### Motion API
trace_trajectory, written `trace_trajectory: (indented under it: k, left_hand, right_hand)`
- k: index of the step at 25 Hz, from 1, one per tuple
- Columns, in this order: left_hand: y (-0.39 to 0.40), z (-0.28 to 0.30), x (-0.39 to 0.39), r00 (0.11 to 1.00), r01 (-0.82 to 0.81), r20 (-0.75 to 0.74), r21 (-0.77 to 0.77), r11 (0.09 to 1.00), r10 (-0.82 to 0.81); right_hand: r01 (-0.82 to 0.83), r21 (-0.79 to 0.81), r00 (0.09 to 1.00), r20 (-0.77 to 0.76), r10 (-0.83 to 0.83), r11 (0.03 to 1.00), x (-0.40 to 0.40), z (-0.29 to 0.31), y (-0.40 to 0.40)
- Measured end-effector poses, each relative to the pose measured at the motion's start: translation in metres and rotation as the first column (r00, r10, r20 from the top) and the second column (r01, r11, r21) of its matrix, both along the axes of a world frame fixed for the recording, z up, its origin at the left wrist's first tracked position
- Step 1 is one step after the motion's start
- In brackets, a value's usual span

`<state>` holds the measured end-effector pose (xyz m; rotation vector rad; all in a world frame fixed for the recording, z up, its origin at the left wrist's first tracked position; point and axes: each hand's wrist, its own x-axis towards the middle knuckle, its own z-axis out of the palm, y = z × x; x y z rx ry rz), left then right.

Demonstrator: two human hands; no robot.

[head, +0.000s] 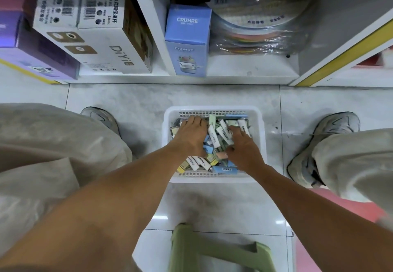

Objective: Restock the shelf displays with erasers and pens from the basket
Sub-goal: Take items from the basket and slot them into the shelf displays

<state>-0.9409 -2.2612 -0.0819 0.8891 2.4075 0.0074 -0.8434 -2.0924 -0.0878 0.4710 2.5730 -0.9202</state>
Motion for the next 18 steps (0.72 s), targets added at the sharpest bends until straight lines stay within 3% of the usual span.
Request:
trace_trajectory:
  k: [2,7,11,15,18]
  left_hand:
    - [0.000,0.001,-0.008,0.999,0.000,0.043,-0.013,1.000,0.000]
    - [0.002,-0.002,-0.017,0.996,0.017,0.087,-0.063,0.998,-0.012]
    - [0.002,-0.003,-0.021,0.989,0.090,0.123,-0.089,0.992,-0.079]
    - [0.001,-0.010,-0.013,0.990,0.127,0.067,-0.068,0.990,-0.122]
    - [0.007,-0.007,-0.009,0.986,0.158,0.057,-0.029,0.987,-0.156]
  right_hand:
    - [-0.016,-0.024,0.997,0.069,0.017,1.000,0.000,0.001,0.002]
    - [-0.155,0.153,0.988,0.032,0.152,0.976,0.005,-0.003,0.001]
    - [-0.199,0.117,0.978,0.081,0.190,0.973,0.002,0.000,0.006]
    - [-0.221,0.102,0.970,0.121,0.209,0.970,0.003,0.001,0.008]
    - [-0.161,0.124,0.986,0.051,0.156,0.979,0.005,0.000,0.005]
